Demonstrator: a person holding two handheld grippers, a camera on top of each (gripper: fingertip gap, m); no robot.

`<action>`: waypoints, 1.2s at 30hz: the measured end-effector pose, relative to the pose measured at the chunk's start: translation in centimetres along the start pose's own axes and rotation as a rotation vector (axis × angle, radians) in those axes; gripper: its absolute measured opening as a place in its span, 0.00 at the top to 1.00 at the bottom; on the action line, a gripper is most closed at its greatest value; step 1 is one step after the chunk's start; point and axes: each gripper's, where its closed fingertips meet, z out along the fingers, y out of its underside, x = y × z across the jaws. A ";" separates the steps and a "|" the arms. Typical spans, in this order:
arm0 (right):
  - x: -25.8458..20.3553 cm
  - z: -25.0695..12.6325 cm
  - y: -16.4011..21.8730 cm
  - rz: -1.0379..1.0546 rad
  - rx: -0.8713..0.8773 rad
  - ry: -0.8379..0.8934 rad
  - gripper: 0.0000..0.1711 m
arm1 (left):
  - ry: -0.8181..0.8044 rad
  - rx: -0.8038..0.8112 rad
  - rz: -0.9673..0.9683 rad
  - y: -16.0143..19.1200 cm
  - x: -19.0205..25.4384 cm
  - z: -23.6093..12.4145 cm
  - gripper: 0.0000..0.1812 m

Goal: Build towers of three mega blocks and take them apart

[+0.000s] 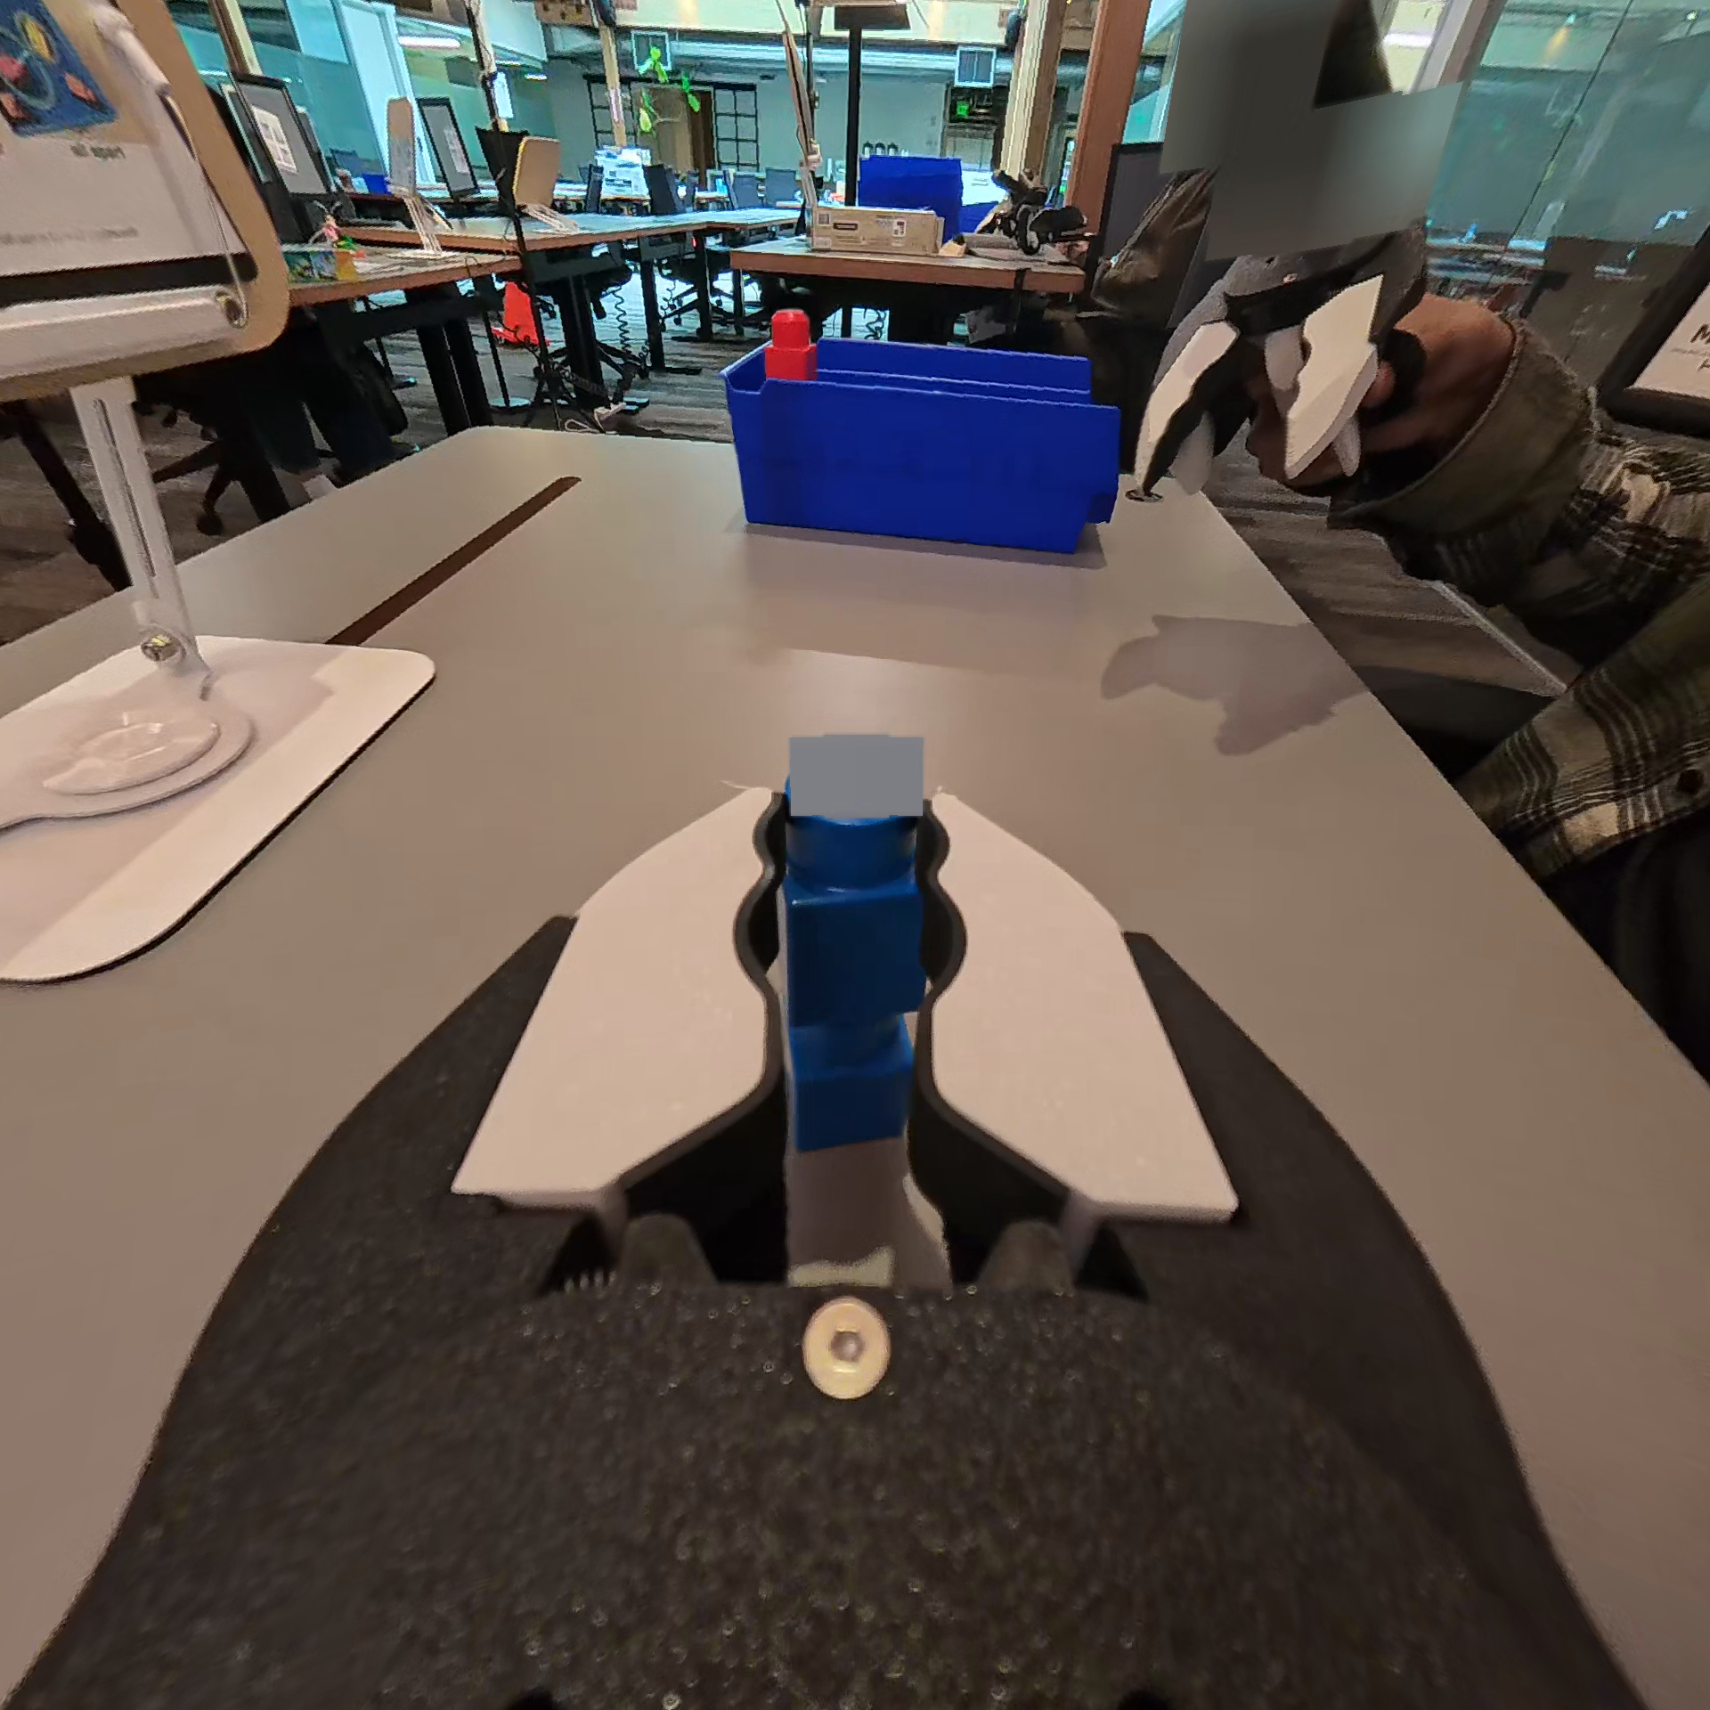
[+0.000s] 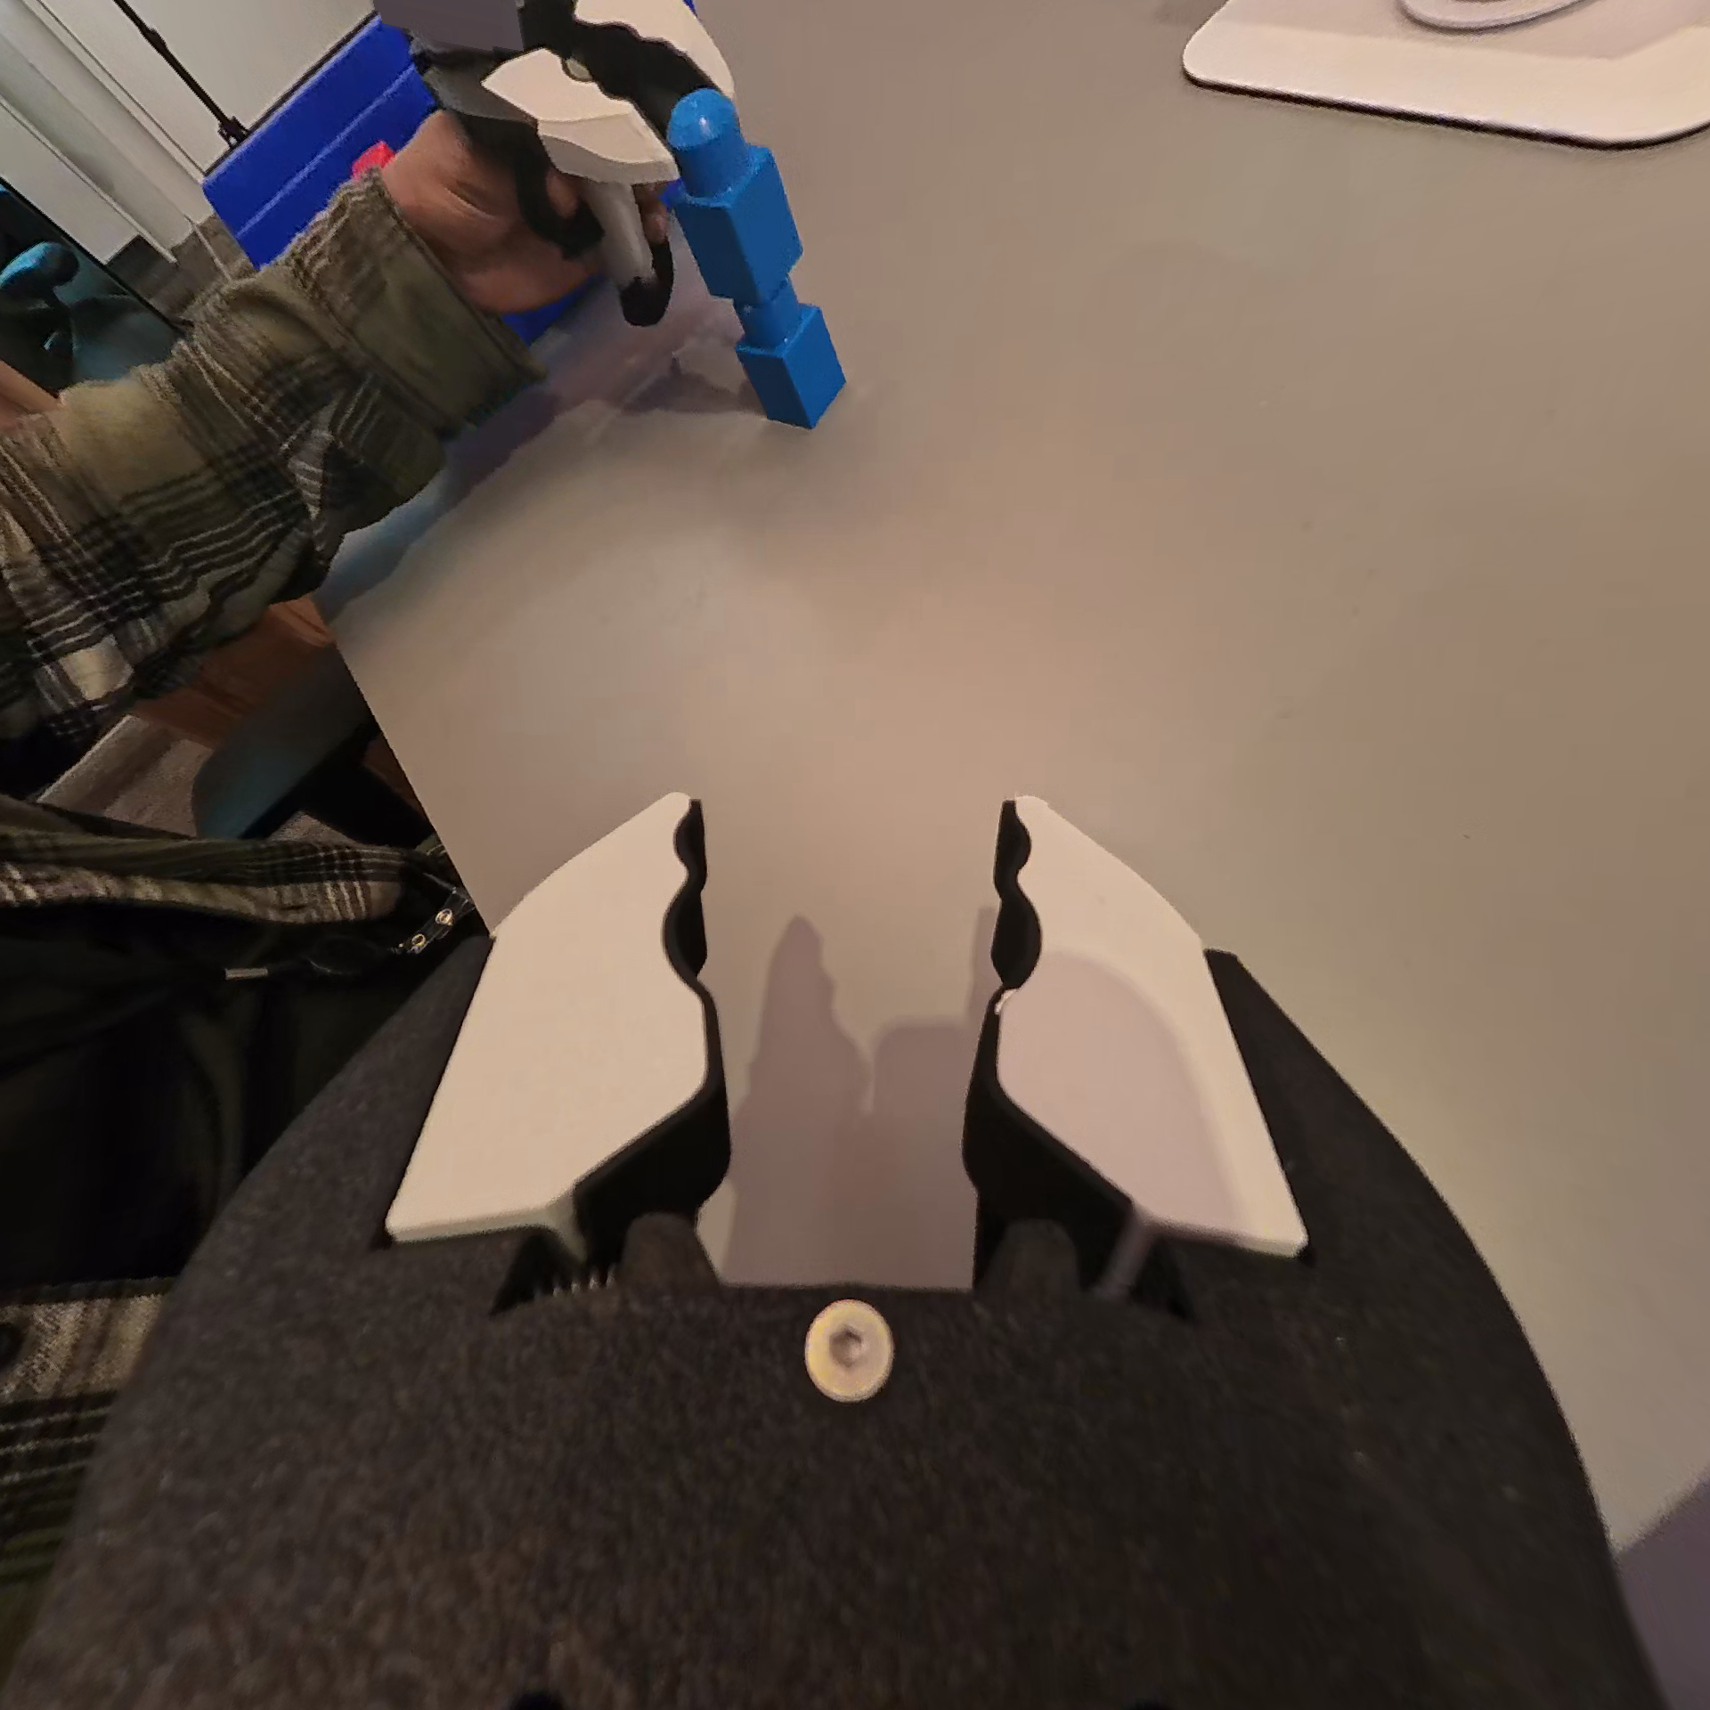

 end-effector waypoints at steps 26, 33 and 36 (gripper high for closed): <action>-0.7 0.0 -0.4 -0.031 -0.008 -0.016 0.61 | -0.032 -0.055 -0.044 1.7 -0.9 0.2 0.78; -1.4 0.3 -1.0 -0.079 -0.009 -0.047 0.59 | -0.078 -0.017 -0.057 -0.1 -1.1 0.5 0.59; -2.1 1.3 -2.8 -0.167 -0.009 -0.099 0.58 | -0.132 0.022 -0.049 -2.3 -1.3 0.3 0.50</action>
